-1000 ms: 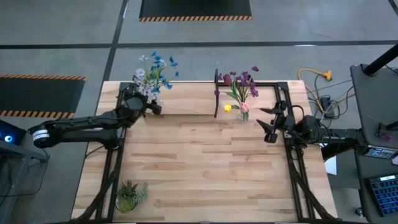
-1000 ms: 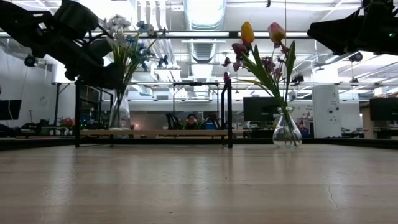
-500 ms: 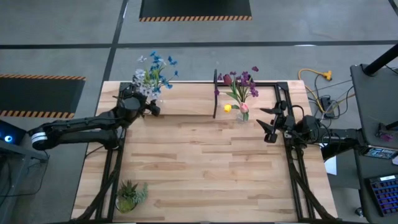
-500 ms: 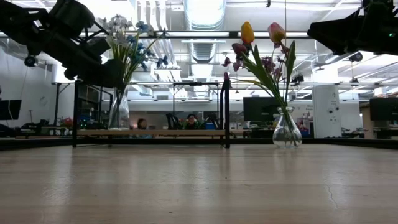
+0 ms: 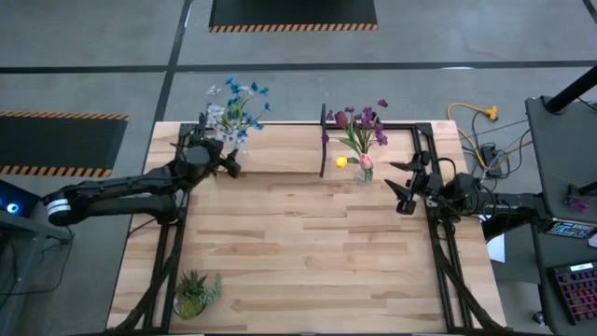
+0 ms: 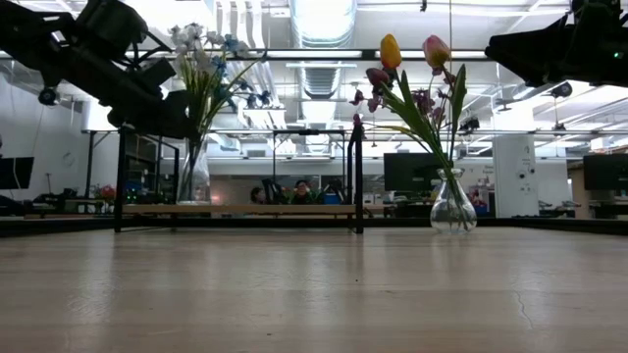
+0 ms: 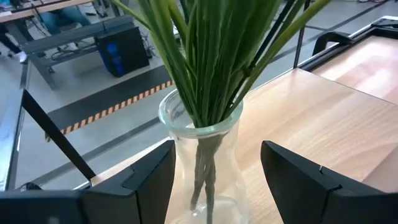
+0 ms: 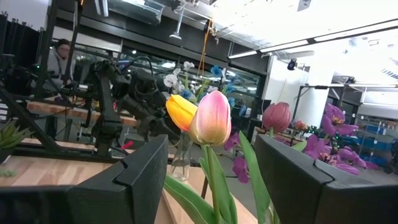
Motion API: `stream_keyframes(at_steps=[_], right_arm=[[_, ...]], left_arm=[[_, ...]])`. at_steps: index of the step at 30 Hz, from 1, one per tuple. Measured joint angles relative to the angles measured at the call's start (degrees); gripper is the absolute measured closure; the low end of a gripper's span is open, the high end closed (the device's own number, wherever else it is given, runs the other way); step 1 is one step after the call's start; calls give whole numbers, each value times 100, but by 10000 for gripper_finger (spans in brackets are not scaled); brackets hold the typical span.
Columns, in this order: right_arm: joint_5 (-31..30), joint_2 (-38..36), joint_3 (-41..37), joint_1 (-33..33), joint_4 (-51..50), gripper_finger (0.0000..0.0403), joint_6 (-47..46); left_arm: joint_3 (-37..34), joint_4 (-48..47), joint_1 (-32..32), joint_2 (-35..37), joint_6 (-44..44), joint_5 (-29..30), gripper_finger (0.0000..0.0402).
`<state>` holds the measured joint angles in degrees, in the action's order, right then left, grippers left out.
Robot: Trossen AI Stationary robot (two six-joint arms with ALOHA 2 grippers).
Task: Pick and place flowers into a vace then onto a shelf
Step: Put the transparent vase on the shelf
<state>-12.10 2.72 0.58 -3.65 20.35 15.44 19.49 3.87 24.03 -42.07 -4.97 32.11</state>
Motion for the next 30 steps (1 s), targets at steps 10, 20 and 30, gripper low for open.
stream_keyframes(at_steps=[10, 20, 30], right_arm=[[2, 0, 0, 0, -1, 170, 0], [2, 0, 0, 1, -3, 170, -24], [2, 0, 0, 1, -5, 170, -42]], left_arm=[[0, -340, 0, 337, -200, -489, 182], [0, -553, 0, 631, -266, -1438, 182], [2, -616, 0, 931, -303, -3103, 182]])
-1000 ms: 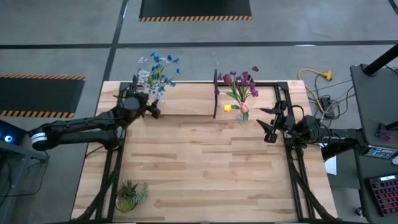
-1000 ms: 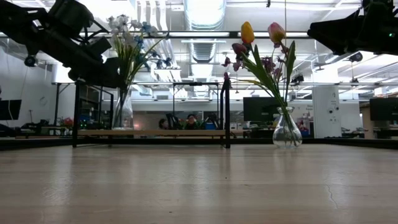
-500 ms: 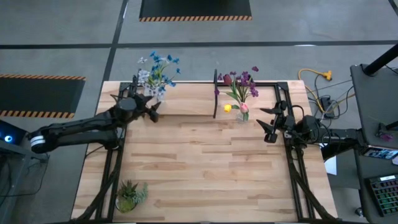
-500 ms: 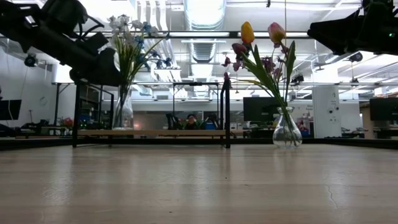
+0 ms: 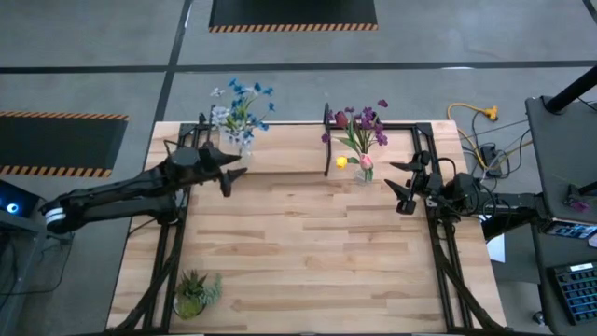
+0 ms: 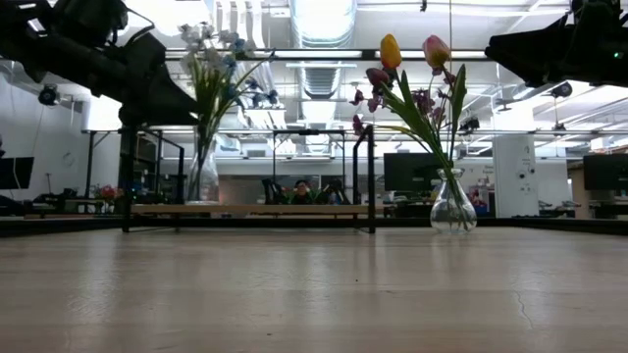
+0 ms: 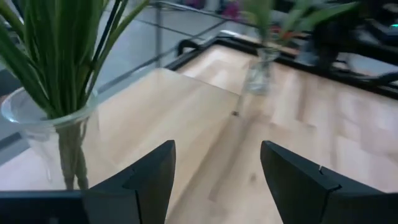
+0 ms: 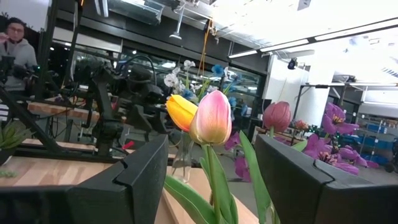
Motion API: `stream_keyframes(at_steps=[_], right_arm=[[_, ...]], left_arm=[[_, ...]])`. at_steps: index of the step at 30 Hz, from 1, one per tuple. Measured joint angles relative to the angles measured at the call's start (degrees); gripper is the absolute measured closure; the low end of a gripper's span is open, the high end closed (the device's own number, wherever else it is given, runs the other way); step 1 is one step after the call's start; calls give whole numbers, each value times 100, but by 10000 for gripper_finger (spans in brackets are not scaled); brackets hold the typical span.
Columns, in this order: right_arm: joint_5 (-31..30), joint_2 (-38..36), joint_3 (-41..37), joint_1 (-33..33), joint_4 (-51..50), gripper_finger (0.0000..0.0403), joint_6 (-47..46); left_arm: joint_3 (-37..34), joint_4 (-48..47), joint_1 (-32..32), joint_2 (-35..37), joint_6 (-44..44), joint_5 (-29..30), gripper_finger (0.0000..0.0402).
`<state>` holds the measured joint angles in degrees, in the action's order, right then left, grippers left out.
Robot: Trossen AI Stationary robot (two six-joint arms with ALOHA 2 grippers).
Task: Pick and place flowers into a vace then onto a shelf
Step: Put the transparent vase on the shelf
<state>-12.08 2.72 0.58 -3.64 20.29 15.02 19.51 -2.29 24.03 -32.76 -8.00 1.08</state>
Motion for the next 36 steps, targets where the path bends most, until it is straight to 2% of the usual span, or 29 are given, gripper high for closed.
stream_keyframes(at_steps=[3, 17, 25, 36], right_arm=[[0, -2, 0, 0, -2, 170, -2], [0, -1, 0, 0, -1, 170, -2], [0, -1, 0, 0, 1, 170, -2], [0, -2, 0, -2, 4, 170, -2]], left_arm=[[6, -16, -2, 66, 3, -234, 182], [6, 216, 0, 185, -209, -316, 182], [4, 380, -2, 231, -360, -942, 182], [4, 397, -2, 565, -327, -987, 182]])
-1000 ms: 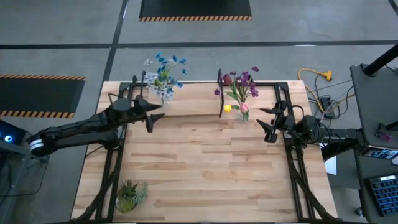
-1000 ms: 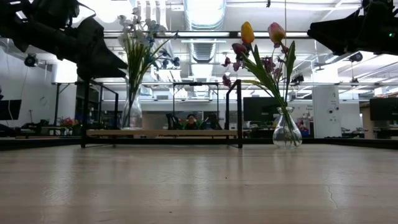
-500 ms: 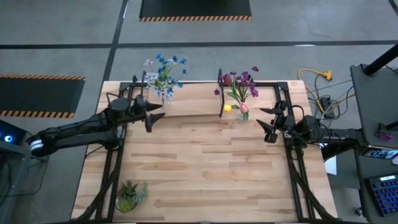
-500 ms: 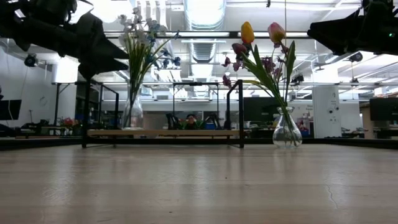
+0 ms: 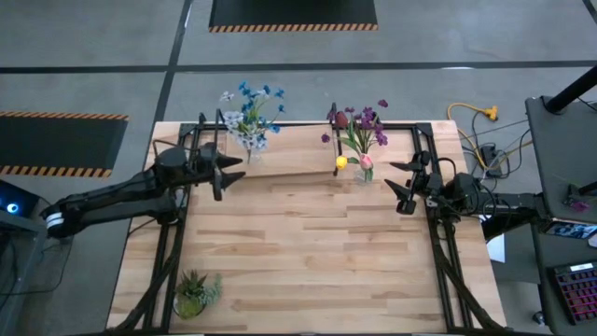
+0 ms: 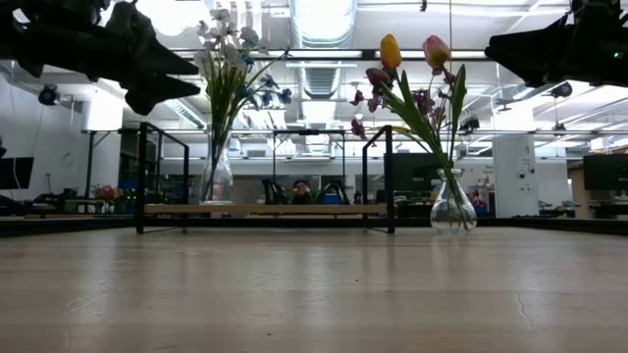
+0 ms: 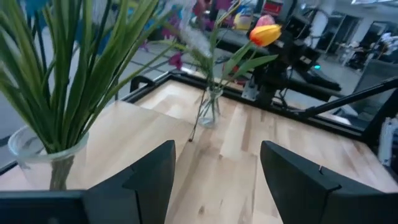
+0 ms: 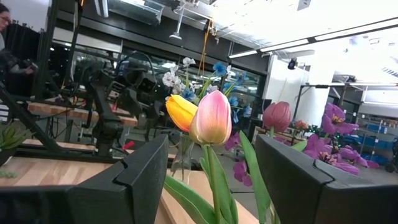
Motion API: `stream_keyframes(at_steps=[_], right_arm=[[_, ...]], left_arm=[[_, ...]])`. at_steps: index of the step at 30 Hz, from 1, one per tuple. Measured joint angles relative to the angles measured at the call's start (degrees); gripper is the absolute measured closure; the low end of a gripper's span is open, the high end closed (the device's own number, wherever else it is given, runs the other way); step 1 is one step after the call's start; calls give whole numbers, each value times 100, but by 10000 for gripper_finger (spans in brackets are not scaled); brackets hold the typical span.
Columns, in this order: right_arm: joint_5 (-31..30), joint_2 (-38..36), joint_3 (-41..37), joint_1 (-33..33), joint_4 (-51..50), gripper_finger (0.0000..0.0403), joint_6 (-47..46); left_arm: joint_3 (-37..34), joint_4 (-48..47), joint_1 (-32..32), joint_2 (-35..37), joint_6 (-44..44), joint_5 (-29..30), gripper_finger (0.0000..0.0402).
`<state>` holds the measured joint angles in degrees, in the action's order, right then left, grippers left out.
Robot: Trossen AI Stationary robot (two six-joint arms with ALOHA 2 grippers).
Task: Pick and place flowers into a vace then onto a shelf
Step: Put the transparent vase on the shelf
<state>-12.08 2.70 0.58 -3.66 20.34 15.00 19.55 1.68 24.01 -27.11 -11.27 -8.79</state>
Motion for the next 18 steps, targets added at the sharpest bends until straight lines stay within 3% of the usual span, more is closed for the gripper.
stream_keyframes(at_steps=[3, 8, 12, 18], right_arm=[[0, 1, 0, 1, -1, 170, 0], [0, 0, 0, 0, 0, 170, 2], [0, 0, 0, 2, 0, 170, 0], [2, 0, 0, 2, -8, 170, -58]], left_arm=[[0, -16, 0, 165, 4, -293, 182], [-162, 126, -57, 217, 488, -1348, 182], [-608, 1171, -120, 214, 671, -1310, 183], [-1410, 2401, -125, 225, 669, -684, 211]])
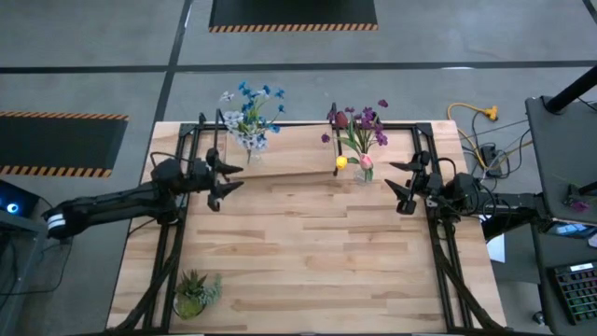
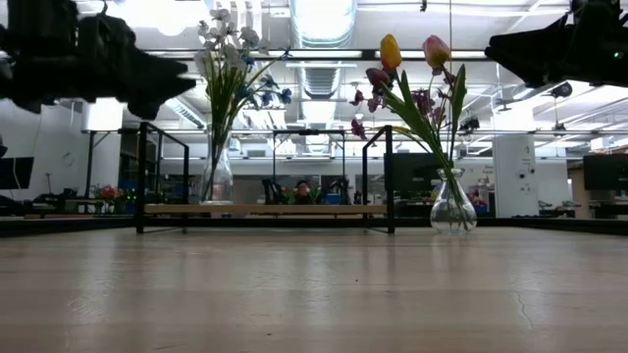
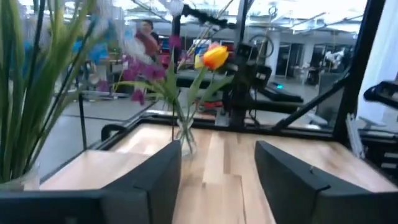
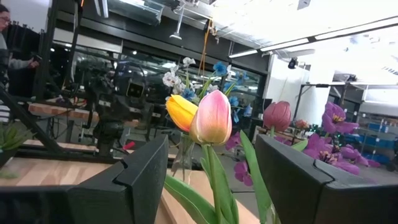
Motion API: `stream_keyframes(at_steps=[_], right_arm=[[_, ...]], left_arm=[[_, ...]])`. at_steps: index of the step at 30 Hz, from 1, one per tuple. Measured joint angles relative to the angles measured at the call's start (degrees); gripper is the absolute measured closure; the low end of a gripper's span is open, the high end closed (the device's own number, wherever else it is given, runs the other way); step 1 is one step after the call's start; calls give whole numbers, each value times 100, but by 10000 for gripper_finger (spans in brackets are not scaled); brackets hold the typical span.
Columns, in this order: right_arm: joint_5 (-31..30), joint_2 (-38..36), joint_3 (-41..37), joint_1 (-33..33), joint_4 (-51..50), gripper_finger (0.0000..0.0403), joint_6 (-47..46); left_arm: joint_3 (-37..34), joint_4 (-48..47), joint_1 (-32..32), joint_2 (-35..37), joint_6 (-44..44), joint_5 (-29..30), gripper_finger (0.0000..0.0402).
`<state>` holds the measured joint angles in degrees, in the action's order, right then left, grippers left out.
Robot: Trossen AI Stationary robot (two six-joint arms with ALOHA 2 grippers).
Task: Pick and place flowers into a vace then onto a shelf
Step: Put the transparent vase on the shelf
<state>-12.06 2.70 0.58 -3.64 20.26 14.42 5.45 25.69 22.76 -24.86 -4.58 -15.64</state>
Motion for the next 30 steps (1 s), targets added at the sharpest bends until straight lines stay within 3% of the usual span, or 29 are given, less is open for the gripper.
stream_keyframes(at_steps=[3, 18, 30], right_arm=[[-1, 5, 0, 0, -44, 170, -260], [-13, 4, 0, 0, -254, 170, -829], [-172, 4, 0, 0, -1279, 151, -992]], left_arm=[[-266, 345, -26, 115, -29, 11, 242], [-485, -106, -1071, 651, 582, 503, 385], [-487, -1579, -1263, 2287, 623, 531, 401]])
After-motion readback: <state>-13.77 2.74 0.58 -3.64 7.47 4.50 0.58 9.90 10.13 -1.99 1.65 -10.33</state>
